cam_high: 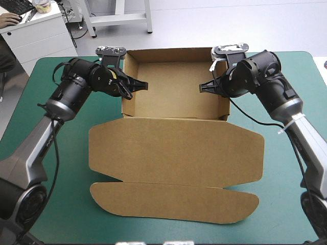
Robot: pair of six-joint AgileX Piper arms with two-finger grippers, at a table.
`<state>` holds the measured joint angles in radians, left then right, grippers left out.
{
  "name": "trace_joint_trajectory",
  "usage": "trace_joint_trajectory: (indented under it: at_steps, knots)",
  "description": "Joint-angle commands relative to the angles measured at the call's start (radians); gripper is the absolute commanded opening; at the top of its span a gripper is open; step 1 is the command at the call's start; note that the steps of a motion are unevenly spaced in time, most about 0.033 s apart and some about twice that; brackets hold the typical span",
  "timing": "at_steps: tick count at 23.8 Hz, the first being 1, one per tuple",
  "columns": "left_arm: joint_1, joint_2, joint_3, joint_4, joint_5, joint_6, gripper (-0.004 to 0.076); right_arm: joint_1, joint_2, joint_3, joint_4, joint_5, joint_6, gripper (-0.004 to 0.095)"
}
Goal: Fold the box
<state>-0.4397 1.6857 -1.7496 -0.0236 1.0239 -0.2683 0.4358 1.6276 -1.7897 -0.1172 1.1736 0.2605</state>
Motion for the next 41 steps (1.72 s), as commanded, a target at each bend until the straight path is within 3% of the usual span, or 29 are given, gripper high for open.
trace_joint_trajectory:
  at_steps: [1, 7, 16, 29, 31, 33, 34, 35, 37, 41]
  knots:
    - [-0.009, 0.052, -0.098, -0.004, 0.018, -0.019, -0.001, -0.066, 0.045, -0.029, 0.138, 0.008, -0.081, -0.002]
    - [-0.009, 0.153, -0.117, 0.024, 0.095, -0.042, -0.001, -0.124, 0.151, -0.029, 0.245, 0.019, -0.125, -0.002]
    - [-0.009, 0.279, -0.117, 0.046, 0.217, -0.047, -0.001, -0.134, 0.246, -0.029, 0.244, 0.041, -0.115, -0.002]
    - [-0.009, 0.288, -0.119, 0.133, 0.227, -0.063, -0.0009, -0.134, 0.299, -0.029, 0.24, 0.044, -0.119, -0.0005]
    - [-0.009, 0.288, -0.119, 0.13, 0.227, -0.038, 0.0018, -0.134, 0.299, -0.029, 0.24, 0.052, -0.133, 0.012]
    - [-0.009, 0.288, -0.119, 0.123, 0.231, -0.034, 0.0152, -0.134, 0.299, -0.029, 0.238, 0.064, -0.138, 0.0487]
    - [-0.009, 0.288, -0.119, 0.116, 0.231, -0.034, 0.0209, -0.134, 0.299, -0.029, 0.238, 0.066, -0.138, 0.0596]
    - [-0.009, 0.288, -0.119, 0.104, 0.231, -0.036, 0.0321, -0.134, 0.299, -0.029, 0.238, 0.078, -0.138, 0.0752]
    - [-0.009, 0.288, -0.119, 0.105, 0.231, -0.036, 0.0478, -0.134, 0.299, -0.029, 0.227, 0.078, -0.138, 0.0849]
    - [-0.009, 0.288, -0.18, 0.13, 0.25, -0.038, 0.0512, -0.134, 0.299, -0.069, 0.235, 0.068, -0.125, 0.0849]
